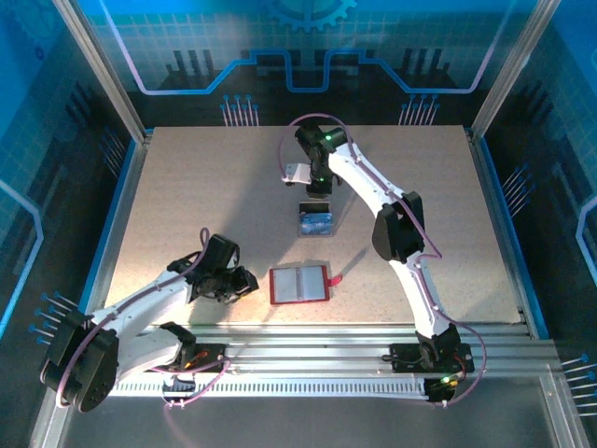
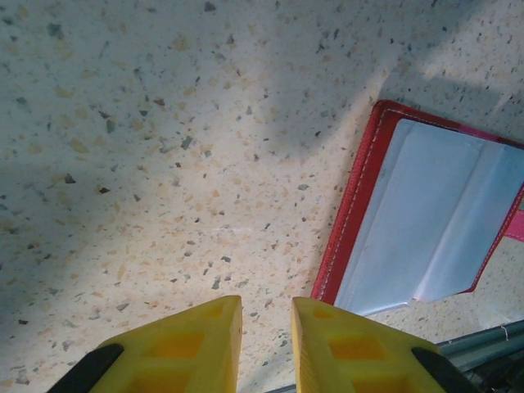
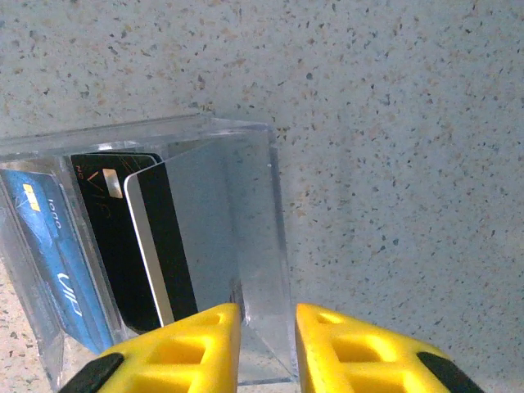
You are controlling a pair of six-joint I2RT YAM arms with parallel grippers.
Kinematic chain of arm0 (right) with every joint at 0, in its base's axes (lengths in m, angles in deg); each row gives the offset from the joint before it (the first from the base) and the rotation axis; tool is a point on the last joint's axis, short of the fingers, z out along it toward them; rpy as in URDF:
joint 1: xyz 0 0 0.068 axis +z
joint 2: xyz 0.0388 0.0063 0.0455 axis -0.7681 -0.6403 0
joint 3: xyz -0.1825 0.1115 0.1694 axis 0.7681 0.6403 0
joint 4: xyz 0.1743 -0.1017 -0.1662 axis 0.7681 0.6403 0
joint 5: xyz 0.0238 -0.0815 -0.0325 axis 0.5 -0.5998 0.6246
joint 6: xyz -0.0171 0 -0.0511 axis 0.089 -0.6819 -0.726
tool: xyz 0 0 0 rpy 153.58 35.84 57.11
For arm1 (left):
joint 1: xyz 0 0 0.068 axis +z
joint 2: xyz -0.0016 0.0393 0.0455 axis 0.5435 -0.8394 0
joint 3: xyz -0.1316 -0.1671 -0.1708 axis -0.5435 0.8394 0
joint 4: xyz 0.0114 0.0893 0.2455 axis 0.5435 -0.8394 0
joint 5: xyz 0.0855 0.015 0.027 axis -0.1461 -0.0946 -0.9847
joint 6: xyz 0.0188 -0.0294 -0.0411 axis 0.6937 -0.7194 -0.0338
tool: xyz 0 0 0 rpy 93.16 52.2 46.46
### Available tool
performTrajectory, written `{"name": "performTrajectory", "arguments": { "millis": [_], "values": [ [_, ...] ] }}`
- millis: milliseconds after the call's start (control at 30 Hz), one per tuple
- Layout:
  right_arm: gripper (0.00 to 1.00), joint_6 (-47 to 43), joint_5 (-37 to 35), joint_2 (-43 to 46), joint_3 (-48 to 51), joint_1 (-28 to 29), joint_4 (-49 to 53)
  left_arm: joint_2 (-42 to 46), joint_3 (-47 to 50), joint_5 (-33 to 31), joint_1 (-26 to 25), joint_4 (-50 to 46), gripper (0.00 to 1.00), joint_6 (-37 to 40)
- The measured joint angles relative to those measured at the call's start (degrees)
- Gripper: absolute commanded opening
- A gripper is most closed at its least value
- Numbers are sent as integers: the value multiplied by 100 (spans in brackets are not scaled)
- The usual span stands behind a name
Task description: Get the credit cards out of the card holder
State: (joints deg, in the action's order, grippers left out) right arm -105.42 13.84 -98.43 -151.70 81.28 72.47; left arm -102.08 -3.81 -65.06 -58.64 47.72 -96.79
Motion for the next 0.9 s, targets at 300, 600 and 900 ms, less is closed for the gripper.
{"name": "performTrajectory", "arguments": {
  "millis": [300,600,900],
  "values": [
    [36,184,-33,249,365,2,-162,0,33,0,7,2,23,-20],
    [46,291,74,457,739,9,-155,0,44,2,7,24,23,-35],
    [50,385,68,472,1008,11,-319,0,109,13,7,22,23,-37]
  ]
}}
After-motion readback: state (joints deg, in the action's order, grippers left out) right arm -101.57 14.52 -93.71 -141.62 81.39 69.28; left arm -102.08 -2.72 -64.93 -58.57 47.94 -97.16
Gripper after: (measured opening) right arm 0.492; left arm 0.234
